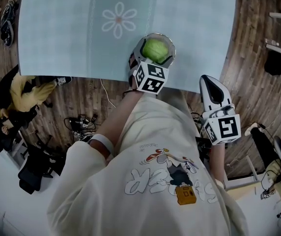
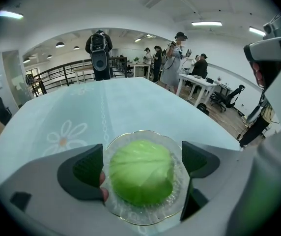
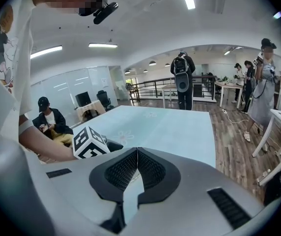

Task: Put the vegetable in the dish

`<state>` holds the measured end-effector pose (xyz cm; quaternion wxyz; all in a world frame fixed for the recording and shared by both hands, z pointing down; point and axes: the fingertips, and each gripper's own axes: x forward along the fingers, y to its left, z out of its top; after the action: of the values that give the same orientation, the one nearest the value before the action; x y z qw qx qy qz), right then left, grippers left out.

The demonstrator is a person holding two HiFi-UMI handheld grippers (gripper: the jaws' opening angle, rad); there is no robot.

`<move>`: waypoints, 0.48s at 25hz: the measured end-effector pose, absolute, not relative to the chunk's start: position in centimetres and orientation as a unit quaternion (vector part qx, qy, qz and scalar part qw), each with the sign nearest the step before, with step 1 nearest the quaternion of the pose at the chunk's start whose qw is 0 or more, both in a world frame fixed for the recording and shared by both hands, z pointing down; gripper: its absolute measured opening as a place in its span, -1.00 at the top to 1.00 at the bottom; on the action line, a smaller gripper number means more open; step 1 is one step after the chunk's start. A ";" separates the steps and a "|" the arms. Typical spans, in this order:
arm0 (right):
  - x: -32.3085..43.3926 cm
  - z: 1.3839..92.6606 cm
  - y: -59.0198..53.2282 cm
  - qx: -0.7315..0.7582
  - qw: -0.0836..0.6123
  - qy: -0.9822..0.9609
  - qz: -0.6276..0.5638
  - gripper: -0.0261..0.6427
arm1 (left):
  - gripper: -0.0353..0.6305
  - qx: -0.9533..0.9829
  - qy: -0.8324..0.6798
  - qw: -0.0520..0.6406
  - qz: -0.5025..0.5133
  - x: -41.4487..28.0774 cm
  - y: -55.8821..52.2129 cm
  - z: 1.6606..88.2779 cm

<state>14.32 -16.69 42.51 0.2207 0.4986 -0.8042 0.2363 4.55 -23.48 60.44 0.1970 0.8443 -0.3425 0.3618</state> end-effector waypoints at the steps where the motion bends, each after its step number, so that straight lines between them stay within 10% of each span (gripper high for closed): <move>1: 14.2 42.2 -16.5 0.498 0.218 -0.806 0.234 0.86 | -0.63 0.844 -0.346 0.203 0.356 4.4 -23.3 60.1; 12: 16.1 39.5 -14.5 0.506 0.196 -0.816 0.197 0.86 | -0.07 0.828 -0.424 0.204 0.306 2.4 -21.1 55.7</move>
<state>16.05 -14.54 39.53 0.1965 0.5062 -0.8162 0.1973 2.41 -21.07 55.72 0.2037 0.8278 -0.4242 0.3056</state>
